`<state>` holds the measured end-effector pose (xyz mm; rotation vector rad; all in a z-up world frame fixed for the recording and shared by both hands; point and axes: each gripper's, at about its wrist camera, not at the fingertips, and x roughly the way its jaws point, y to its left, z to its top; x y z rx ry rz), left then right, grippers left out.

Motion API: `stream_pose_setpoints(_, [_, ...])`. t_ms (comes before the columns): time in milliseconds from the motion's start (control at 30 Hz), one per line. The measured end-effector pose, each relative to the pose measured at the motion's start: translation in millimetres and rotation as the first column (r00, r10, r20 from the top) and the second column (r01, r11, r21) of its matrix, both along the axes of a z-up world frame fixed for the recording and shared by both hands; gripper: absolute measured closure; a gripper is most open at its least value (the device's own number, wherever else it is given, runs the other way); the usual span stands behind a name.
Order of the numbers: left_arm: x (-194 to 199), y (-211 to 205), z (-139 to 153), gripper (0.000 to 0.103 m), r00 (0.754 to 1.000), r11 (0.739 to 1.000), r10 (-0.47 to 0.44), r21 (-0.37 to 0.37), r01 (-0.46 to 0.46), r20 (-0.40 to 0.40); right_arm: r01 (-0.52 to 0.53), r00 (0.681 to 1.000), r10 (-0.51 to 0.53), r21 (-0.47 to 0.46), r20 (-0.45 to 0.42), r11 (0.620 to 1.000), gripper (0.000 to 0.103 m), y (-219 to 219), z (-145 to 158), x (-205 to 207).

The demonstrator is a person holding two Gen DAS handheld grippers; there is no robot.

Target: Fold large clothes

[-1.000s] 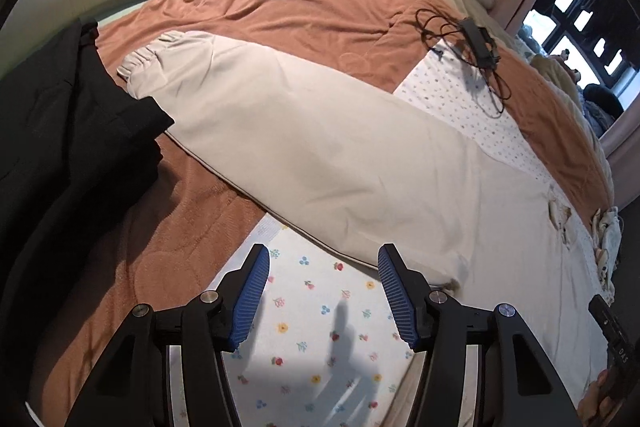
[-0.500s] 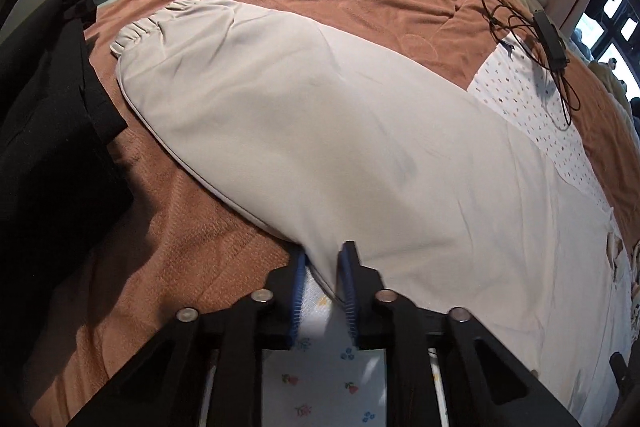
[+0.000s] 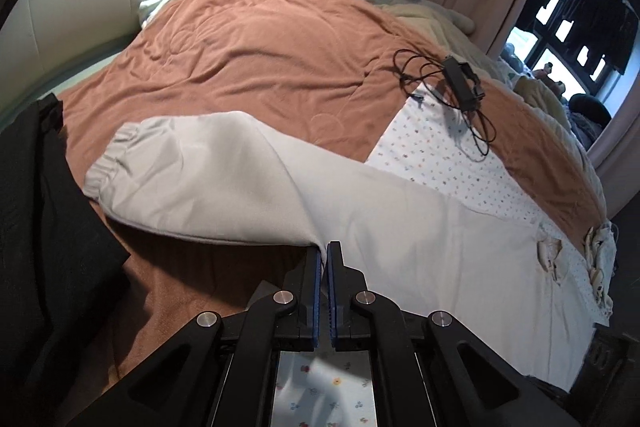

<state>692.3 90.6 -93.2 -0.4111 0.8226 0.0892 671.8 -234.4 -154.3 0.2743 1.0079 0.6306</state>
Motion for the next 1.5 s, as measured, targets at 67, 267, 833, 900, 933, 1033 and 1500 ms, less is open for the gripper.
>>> stream_pose_setpoints(67, [-0.4, -7.0, 11.5, 0.101, 0.999, 0.999, -0.032, -0.016, 0.032, 0.029, -0.025, 1.000, 0.025, -0.006, -0.014, 1.000, 0.094, 14.9, -5.7, -1.7])
stream_pose_setpoints(267, [-8.7, -37.9, 37.3, 0.101, 0.981, 0.984, -0.171, -0.039, 0.174, 0.088, -0.030, 0.997, 0.030, -0.002, -0.078, 1.000, 0.095, 40.0, -32.2, 5.3])
stream_pose_setpoints(833, [-40.5, -126.6, 28.1, 0.101, 0.910, 0.909, -0.409, -0.062, 0.412, 0.065, 0.083, 0.994, -0.094, -0.178, -0.055, 0.981, 0.084, -89.9, 25.1, -72.5])
stream_pose_setpoints(900, [-44.6, -138.2, 21.6, 0.101, 0.907, 0.905, -0.417, -0.063, 0.420, 0.047, 0.134, 0.990, -0.139, -0.185, -0.016, 0.974, 0.058, -122.7, 37.0, -96.1])
stream_pose_setpoints(933, [-46.5, -144.6, 17.7, 0.101, 0.906, 0.904, -0.422, -0.062, 0.424, 0.035, 0.165, 0.986, -0.167, -0.171, 0.005, 0.971, 0.050, -134.3, 40.5, -104.7])
stream_pose_setpoints(1033, [-47.6, -162.9, 5.3, 0.096, 0.909, 0.910, -0.415, -0.018, 0.415, -0.033, 0.259, 0.965, -0.260, -0.107, 0.004, 0.960, 0.048, -173.7, 36.5, -120.2])
stream_pose_setpoints(1500, [-54.4, -103.3, -19.2, 0.014, 0.978, 0.991, -0.132, -0.013, 0.132, -0.163, 0.378, 0.919, -0.385, -0.092, -0.078, 0.921, 0.048, -232.1, 14.2, -108.5])
